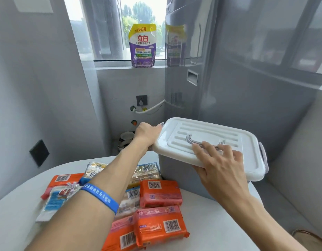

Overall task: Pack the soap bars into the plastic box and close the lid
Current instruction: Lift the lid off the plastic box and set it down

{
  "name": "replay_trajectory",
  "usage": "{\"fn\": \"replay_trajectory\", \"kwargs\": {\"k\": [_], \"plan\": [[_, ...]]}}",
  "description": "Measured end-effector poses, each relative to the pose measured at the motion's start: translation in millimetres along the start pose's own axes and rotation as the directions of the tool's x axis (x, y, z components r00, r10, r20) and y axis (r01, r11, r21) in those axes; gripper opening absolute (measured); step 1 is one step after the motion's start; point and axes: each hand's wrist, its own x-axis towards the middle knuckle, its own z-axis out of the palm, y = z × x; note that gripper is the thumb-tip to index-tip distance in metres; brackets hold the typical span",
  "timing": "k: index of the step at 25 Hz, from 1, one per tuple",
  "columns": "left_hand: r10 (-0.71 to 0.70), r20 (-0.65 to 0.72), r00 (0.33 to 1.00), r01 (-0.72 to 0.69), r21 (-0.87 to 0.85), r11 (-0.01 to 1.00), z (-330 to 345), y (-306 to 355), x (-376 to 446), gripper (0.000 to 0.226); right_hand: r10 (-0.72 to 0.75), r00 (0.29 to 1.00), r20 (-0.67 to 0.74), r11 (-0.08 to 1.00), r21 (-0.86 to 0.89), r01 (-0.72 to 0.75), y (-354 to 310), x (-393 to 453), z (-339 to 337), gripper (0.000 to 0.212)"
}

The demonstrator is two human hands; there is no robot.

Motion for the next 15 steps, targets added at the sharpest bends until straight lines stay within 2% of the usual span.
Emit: {"fn": "replay_trajectory", "kwargs": {"k": [2,3,4,5,6,7,8,9,10,11,12,13,14,15], "plan": [[-0.124,0.012,0.992,0.124,-0.091,0.988,-4,-2,-7,0.030,0.010,1.000,0.019,1.000,0.011,-0.011,1,-2,-5,0.051],[-0.070,-0.062,0.996,0.072,0.033,0.997,-7,-2,-10,0.028,0.014,0.999,0.041,1.000,0.017,-0.015,1,-2,-9,0.052],[0.107,-0.170,0.980,-0.053,0.297,0.954,-9,0,-12,0.029,0.021,0.996,0.083,1.000,0.010,-0.022,0,-1,-13,0.055],[0.354,-0.191,0.916,-0.217,0.505,0.835,-10,3,-18,0.029,0.028,0.990,0.138,1.000,-0.005,-0.028,-1,-1,-15,0.059],[0.579,-0.102,0.809,-0.437,0.556,0.707,-7,9,-28,0.029,0.036,0.981,0.188,0.999,0.011,-0.039,-1,0,-16,0.063],[0.688,0.068,0.723,-0.619,0.508,0.600,-1,15,-41,0.031,0.041,0.973,0.228,0.995,0.078,-0.060,-1,3,-19,0.065],[0.711,0.264,0.652,-0.741,0.420,0.524,7,18,-56,0.035,0.055,0.971,0.234,0.975,0.198,-0.103,2,6,-23,0.062],[0.668,0.443,0.598,-0.799,0.394,0.455,19,17,-70,0.038,0.110,0.970,0.216,0.912,0.367,-0.185,9,9,-28,0.054],[0.609,0.548,0.574,-0.818,0.426,0.388,30,12,-81,0.039,0.228,0.958,0.175,0.824,0.490,-0.286,22,11,-31,0.044],[0.593,0.572,0.567,-0.820,0.462,0.339,39,5,-87,0.039,0.375,0.916,0.142,0.769,0.504,-0.393,43,11,-30,0.036],[0.612,0.548,0.570,-0.813,0.487,0.321,43,1,-89,0.039,0.536,0.830,0.154,0.722,0.426,-0.545,68,9,-27,0.034],[0.633,0.514,0.579,-0.802,0.497,0.330,44,-1,-89,0.039,0.665,0.709,0.234,0.615,0.366,-0.698,92,4,-24,0.038],[0.643,0.495,0.585,-0.797,0.498,0.342,44,-1,-88,0.040,0.718,0.581,0.382,0.443,0.392,-0.806,107,0,-23,0.041],[0.641,0.491,0.590,-0.793,0.503,0.345,42,-3,-86,0.040,0.670,0.505,0.544,0.232,0.493,-0.839,112,-1,-20,0.043]]}}
